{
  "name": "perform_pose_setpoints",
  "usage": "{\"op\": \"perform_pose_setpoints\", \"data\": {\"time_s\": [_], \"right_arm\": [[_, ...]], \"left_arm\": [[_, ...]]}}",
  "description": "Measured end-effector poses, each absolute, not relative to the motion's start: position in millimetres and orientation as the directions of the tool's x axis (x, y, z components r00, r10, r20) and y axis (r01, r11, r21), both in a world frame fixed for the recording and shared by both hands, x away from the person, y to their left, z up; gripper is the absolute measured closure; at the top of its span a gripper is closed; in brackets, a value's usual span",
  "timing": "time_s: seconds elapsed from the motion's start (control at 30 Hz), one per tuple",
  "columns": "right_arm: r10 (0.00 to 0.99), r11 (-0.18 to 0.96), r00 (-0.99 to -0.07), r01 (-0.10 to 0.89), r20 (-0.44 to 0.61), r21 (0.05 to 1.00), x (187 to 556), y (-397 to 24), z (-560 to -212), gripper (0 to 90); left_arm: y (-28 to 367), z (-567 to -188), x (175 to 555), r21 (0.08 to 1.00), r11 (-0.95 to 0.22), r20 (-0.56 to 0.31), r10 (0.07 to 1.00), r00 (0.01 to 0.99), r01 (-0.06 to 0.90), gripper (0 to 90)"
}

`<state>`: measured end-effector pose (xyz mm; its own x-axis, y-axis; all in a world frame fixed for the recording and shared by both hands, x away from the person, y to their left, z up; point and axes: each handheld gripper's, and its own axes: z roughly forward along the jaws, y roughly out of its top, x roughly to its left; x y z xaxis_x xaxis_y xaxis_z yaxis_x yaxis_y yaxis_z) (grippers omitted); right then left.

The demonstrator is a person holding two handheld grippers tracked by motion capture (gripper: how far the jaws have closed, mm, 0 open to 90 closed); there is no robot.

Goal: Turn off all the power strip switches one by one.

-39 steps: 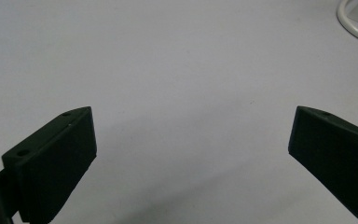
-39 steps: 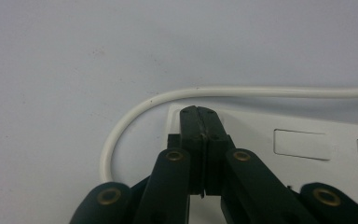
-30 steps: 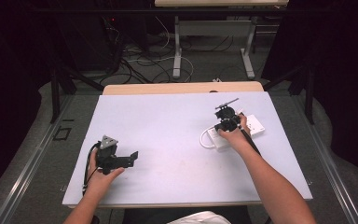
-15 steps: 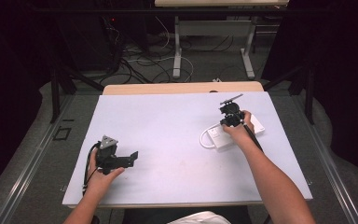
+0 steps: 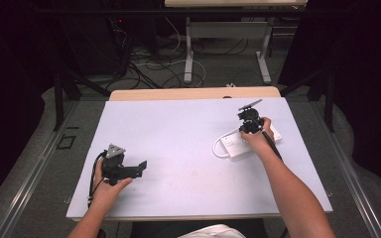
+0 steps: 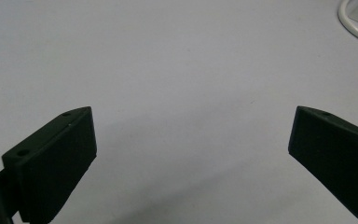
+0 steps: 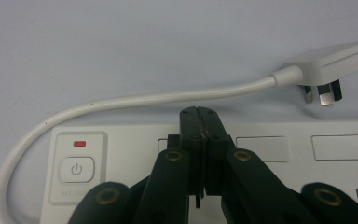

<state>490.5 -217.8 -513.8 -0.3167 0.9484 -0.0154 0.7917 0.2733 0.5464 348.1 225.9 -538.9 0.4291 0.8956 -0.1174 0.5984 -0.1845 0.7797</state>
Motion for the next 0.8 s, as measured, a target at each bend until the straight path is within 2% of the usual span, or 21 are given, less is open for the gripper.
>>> {"op": "perform_pose_setpoints", "data": {"time_s": [0.8], "right_arm": [[0.955,0.249,-0.295,0.8,-0.002,0.546,490.9,-224.6,-513.4,89.8]], "left_arm": [[226.5,-538.5,347.7,0.774,-0.182,-0.122,0.896,0.426,0.606,1.0]]}}
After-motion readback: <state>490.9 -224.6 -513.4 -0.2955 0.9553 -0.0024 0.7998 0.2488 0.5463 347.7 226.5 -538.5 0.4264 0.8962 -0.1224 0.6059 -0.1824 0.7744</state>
